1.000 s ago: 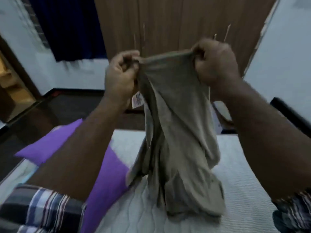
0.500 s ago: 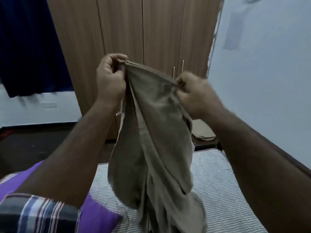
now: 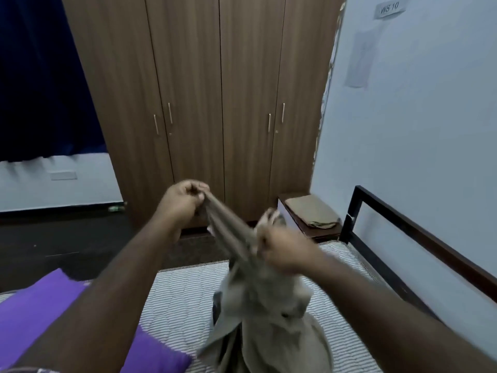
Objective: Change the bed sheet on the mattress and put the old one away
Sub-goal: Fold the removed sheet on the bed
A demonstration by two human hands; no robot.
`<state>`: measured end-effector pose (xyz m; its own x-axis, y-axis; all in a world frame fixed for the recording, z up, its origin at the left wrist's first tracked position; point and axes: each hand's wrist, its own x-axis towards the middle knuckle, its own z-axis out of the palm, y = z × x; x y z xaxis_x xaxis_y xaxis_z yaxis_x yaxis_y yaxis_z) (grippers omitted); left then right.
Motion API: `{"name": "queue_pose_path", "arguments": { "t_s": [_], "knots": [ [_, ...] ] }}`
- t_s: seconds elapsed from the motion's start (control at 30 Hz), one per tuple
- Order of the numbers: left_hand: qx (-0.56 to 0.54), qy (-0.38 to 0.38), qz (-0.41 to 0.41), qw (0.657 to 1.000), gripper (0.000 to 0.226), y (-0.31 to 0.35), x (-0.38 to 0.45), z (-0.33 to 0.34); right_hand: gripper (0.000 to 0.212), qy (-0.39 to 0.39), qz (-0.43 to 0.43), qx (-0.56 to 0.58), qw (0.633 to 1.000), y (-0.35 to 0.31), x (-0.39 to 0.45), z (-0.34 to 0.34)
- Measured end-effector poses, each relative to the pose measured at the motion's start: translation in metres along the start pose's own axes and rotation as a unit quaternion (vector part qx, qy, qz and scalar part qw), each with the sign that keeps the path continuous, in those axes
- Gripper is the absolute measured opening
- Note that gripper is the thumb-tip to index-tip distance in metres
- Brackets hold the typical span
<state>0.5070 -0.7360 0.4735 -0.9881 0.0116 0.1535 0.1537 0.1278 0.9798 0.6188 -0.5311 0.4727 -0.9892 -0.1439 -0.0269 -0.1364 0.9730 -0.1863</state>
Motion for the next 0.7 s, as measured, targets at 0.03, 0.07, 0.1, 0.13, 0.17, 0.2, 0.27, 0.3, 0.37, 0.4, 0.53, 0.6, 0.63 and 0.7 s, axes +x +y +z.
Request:
{"name": "queue_pose_path", "arguments": {
  "t_s": [0.03, 0.07, 0.1, 0.13, 0.17, 0.2, 0.27, 0.3, 0.37, 0.4, 0.53, 0.6, 0.63, 0.7],
  "knots": [
    [0.036, -0.02, -0.034, 0.999, 0.033, -0.013, -0.004, -0.003, 0.023, -0.054, 0.01, 0.003, 0.998, -0.003, -0.008, 0.01],
    [0.055, -0.024, -0.053, 0.997, 0.033, -0.019, -0.005, -0.003, 0.015, -0.038, 0.015, 0.009, 0.999, -0.002, -0.006, 0.002],
    [0.055, -0.015, -0.052, 0.997, 0.034, -0.018, -0.005, -0.001, 0.01, 0.026, 0.026, 0.003, 0.999, 0.0, 0.002, -0.015],
    [0.029, -0.004, -0.032, 0.999, 0.035, -0.01, -0.004, 0.003, 0.009, 0.108, 0.046, -0.005, 0.993, 0.002, 0.01, -0.038],
    [-0.014, 0.004, -0.005, 1.0, 0.034, 0.004, -0.003, 0.007, 0.009, 0.215, 0.062, -0.014, 0.974, 0.001, 0.014, -0.063],
    [-0.058, 0.01, 0.027, 0.998, 0.031, 0.023, -0.003, 0.01, 0.008, 0.318, 0.07, -0.009, 0.945, -0.001, 0.018, -0.085],
    [-0.113, 0.018, 0.084, 0.99, 0.028, 0.051, 0.002, 0.007, 0.01, 0.429, 0.051, -0.021, 0.902, -0.008, 0.014, -0.087],
    [-0.123, 0.01, 0.095, 0.988, 0.029, 0.053, 0.007, 0.002, 0.015, 0.393, 0.048, -0.05, 0.917, -0.012, 0.01, -0.065],
    [-0.047, -0.035, 0.078, 0.995, 0.032, 0.034, 0.004, -0.005, 0.02, 0.176, 0.026, -0.014, 0.984, -0.024, -0.009, 0.002],
    [0.033, -0.071, 0.054, 0.995, 0.033, 0.013, -0.001, -0.005, 0.013, 0.047, 0.026, 0.039, 0.998, -0.03, -0.019, 0.034],
    [0.081, -0.081, -0.04, 0.993, 0.03, -0.057, -0.022, -0.001, 0.017, 0.034, 0.071, 0.138, 0.987, -0.024, -0.013, 0.056],
    [-0.013, -0.008, -0.037, 0.999, 0.029, -0.062, -0.019, -0.007, 0.015, 0.094, 0.085, 0.123, 0.984, -0.011, -0.005, 0.04],
    [-0.057, 0.013, -0.029, 0.998, 0.03, -0.061, -0.016, -0.011, 0.017, 0.114, 0.084, 0.12, 0.983, -0.004, -0.002, 0.034],
    [-0.106, 0.03, 0.001, 0.994, 0.031, -0.055, -0.018, -0.014, 0.02, 0.119, 0.077, 0.149, 0.979, 0.003, 0.0, 0.027]
  ]
}}
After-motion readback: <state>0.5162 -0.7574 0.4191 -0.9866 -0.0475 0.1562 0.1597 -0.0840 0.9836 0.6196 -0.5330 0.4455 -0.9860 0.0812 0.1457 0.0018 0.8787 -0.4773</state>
